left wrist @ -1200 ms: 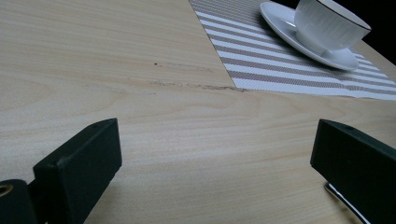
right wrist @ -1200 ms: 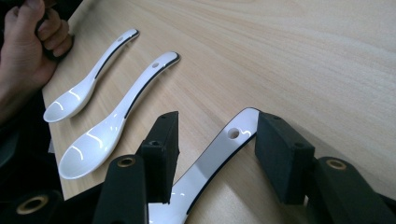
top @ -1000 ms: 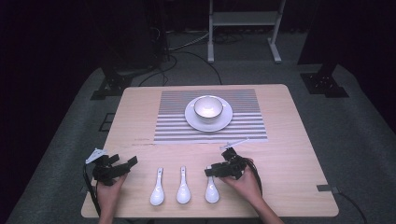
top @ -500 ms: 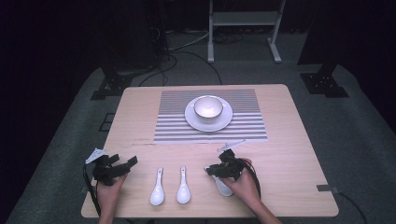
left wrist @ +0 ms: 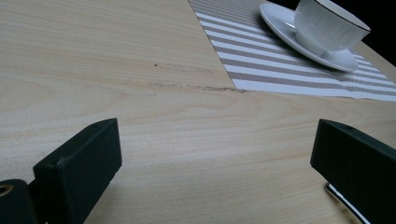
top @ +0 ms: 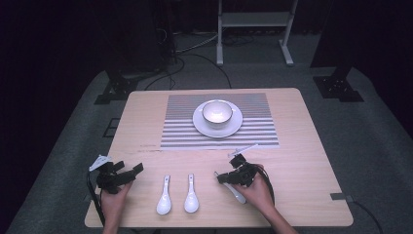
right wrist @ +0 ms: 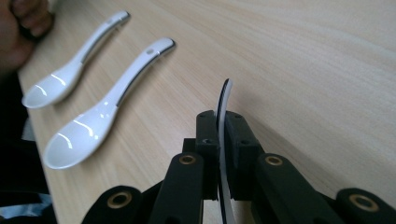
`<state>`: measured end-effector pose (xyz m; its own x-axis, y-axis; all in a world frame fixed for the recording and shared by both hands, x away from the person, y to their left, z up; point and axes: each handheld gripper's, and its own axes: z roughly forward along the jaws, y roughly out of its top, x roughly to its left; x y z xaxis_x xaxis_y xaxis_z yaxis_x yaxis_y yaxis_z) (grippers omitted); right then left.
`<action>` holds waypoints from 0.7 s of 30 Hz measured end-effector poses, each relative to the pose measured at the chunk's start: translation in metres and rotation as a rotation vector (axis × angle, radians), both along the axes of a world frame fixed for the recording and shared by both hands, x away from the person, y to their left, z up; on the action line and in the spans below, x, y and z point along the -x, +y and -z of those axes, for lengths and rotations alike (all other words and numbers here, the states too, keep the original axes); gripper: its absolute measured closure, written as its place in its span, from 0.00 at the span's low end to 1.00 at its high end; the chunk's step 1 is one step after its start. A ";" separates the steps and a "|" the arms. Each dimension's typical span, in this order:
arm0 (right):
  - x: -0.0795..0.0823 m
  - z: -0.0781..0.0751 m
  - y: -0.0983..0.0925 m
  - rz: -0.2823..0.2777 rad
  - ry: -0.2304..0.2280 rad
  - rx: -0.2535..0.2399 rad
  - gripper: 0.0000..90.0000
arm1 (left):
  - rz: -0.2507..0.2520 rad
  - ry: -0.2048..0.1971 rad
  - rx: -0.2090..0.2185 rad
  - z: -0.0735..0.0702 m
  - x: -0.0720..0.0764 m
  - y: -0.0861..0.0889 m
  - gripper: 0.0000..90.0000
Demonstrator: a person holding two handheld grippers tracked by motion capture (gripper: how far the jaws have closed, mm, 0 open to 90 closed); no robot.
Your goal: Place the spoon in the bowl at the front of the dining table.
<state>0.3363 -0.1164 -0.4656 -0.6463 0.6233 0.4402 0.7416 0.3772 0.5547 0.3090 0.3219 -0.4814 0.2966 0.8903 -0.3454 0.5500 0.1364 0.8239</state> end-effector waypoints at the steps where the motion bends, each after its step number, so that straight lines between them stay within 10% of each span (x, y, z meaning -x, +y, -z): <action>1: 0.000 0.000 0.000 0.000 0.000 0.000 0.94 | 0.000 0.000 0.000 0.000 0.000 0.000 0.01; 21: -0.007 -0.028 -0.042 0.069 0.047 -0.334 0.94 | -0.002 0.000 -0.002 0.000 0.000 0.000 0.01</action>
